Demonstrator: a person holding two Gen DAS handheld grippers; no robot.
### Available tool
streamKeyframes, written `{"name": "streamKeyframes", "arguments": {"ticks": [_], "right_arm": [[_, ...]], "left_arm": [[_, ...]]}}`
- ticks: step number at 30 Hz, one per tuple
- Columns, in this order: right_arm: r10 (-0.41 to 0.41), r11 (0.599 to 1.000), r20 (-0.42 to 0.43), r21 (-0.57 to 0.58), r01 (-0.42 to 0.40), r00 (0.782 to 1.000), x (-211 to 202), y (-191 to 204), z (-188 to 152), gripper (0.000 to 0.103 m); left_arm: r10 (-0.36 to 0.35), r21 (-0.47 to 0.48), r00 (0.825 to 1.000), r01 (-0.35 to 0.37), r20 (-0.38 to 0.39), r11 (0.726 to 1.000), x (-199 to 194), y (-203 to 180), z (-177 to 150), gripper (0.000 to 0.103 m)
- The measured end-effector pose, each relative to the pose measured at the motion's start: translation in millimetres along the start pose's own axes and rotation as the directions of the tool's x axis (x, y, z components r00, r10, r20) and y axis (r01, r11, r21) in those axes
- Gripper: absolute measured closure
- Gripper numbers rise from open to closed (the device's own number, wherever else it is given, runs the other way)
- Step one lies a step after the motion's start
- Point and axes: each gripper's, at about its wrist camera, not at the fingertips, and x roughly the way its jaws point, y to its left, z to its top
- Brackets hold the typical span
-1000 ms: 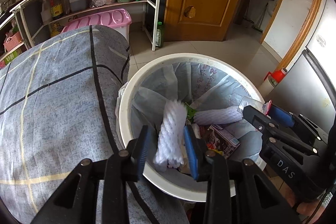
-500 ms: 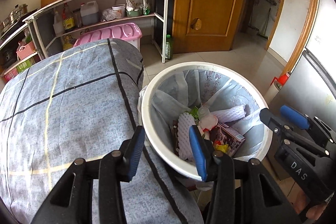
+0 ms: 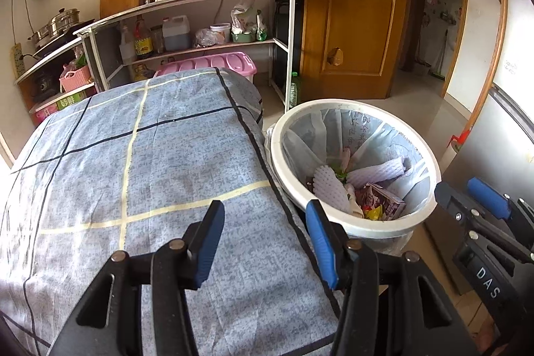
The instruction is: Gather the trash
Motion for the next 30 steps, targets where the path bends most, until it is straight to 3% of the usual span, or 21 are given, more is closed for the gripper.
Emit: {"name": "streamKeyframes", "arguments": {"ticks": [14, 30], "right_arm": [[-0.009, 1.0, 0.003, -0.012, 0.009, 1.0, -6.3, 4.1, -7.3, 0.052], [0.012, 1.0, 0.008, 0.001, -0.012, 1.0, -6.4, 6.5, -8.1, 0.052]], "left_arm": [[-0.068, -0.025, 0.998, 0.068, 0.015, 0.997, -6.5, 0.6, -9.7, 0.05], [-0.027, -0.016, 1.0, 0.027, 0.014, 1.0, -8.1, 1.4, -10.2, 0.048]]}}
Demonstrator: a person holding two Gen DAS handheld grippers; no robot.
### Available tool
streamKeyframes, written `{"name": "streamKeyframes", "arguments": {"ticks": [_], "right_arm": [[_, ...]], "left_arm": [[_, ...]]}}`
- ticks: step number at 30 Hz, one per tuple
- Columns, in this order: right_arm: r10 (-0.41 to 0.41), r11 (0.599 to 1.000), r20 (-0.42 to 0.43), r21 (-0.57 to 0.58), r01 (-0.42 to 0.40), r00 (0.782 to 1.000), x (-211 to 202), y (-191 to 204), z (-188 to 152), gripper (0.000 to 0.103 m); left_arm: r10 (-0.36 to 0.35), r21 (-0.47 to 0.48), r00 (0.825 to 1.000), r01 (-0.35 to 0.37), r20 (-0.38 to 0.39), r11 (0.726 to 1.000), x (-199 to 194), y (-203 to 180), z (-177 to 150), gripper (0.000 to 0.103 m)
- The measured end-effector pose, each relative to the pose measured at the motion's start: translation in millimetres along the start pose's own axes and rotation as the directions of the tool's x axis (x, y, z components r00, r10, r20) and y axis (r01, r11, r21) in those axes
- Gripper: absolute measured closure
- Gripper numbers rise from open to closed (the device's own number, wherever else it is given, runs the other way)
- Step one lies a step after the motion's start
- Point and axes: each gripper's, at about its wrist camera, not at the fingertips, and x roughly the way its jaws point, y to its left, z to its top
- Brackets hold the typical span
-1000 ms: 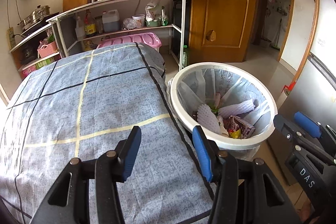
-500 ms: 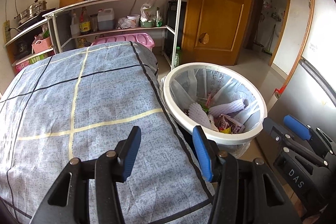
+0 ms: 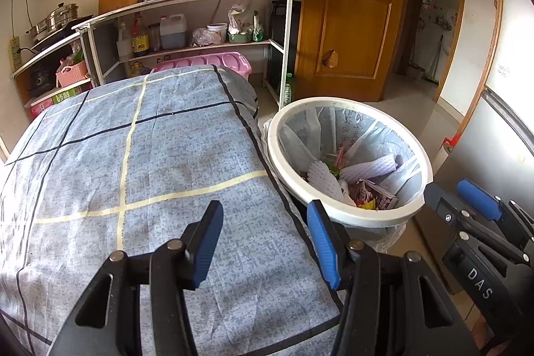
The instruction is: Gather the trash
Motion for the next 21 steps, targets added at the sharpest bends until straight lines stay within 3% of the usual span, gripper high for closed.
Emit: {"name": "streamKeyframes", "arguments": {"ticks": [21], "right_arm": [[0.008, 1.0, 0.005, 0.006, -0.008, 1.0, -3.6, 1.4, -1.8, 0.052]], "left_arm": [[0.033, 0.005, 0.999, -0.033, 0.013, 0.999, -2.8, -0.8, 0.5, 0.048]]}}
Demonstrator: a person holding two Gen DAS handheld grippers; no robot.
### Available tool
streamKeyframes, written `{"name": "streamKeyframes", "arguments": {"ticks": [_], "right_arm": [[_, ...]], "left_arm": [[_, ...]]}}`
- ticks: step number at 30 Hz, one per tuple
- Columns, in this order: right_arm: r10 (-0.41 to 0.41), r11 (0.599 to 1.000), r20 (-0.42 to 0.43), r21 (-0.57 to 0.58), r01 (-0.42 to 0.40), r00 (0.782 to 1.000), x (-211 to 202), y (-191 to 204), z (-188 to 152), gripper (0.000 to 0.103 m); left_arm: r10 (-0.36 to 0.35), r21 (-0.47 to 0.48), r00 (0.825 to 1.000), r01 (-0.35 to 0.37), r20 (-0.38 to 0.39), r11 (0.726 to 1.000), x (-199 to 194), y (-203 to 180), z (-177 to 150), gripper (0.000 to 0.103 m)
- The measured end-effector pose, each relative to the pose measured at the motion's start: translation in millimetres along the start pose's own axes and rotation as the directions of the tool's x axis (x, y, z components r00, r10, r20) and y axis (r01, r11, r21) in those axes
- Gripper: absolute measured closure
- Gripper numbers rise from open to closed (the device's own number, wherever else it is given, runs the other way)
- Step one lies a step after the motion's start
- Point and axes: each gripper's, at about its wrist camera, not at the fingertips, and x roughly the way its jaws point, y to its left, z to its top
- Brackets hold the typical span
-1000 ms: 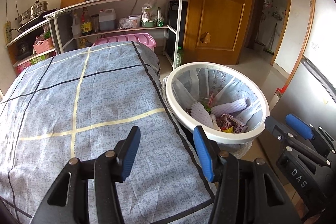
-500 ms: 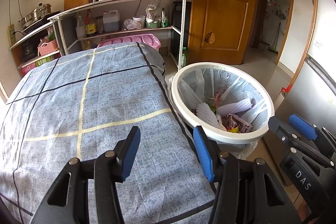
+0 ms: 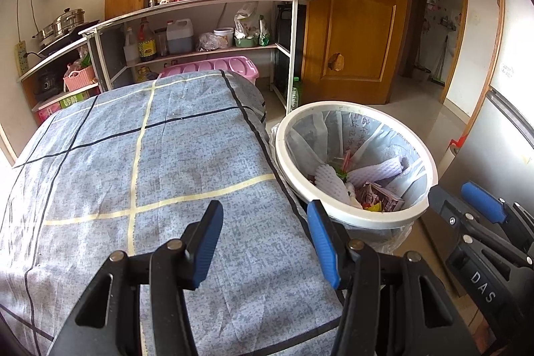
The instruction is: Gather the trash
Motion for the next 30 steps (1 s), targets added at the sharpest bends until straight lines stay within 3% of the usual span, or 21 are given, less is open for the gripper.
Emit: {"name": "streamKeyframes", "arguments": {"ticks": [30], "right_arm": [[0.002, 1.0, -0.003, -0.001, -0.002, 1.0, -0.8, 1.0, 0.2, 0.052]], "left_arm": [[-0.009, -0.006, 1.0, 0.009, 0.003, 1.0, -3.2, 1.8, 0.5, 0.048]]}}
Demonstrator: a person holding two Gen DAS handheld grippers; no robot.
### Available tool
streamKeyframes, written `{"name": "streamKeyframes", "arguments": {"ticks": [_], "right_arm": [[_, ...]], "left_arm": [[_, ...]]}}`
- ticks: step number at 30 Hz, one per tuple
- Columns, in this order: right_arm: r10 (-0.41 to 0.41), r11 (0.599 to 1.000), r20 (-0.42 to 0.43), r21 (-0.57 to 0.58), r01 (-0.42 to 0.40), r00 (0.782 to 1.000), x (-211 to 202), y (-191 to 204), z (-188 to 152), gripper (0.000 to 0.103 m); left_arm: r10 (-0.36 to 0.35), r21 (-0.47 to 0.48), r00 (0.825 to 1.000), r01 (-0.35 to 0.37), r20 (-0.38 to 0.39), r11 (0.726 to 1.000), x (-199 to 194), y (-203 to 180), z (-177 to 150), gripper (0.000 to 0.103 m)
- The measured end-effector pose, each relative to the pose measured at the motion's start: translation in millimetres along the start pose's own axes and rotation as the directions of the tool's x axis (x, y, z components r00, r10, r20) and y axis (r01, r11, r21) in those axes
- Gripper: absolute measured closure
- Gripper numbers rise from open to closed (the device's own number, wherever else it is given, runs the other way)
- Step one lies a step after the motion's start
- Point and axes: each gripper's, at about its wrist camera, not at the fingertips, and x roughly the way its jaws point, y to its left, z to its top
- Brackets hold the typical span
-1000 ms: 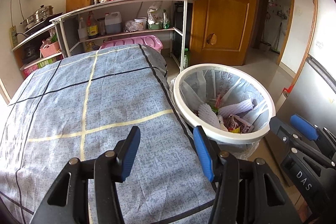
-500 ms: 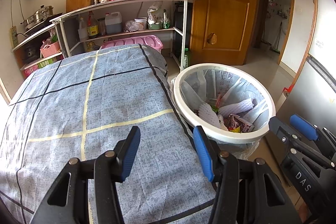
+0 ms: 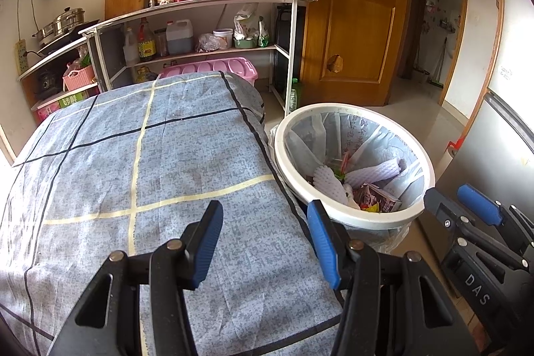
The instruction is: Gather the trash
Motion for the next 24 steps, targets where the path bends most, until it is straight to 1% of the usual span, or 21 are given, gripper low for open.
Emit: {"name": "streamKeyframes", "arguments": {"ticks": [24], "right_arm": [[-0.001, 1.0, 0.0, -0.002, 0.001, 1.0, -1.2, 0.0, 0.1, 0.052]], "left_arm": [[0.015, 0.002, 1.0, -0.015, -0.007, 1.0, 1.1, -0.3, -0.3, 0.048]]}}
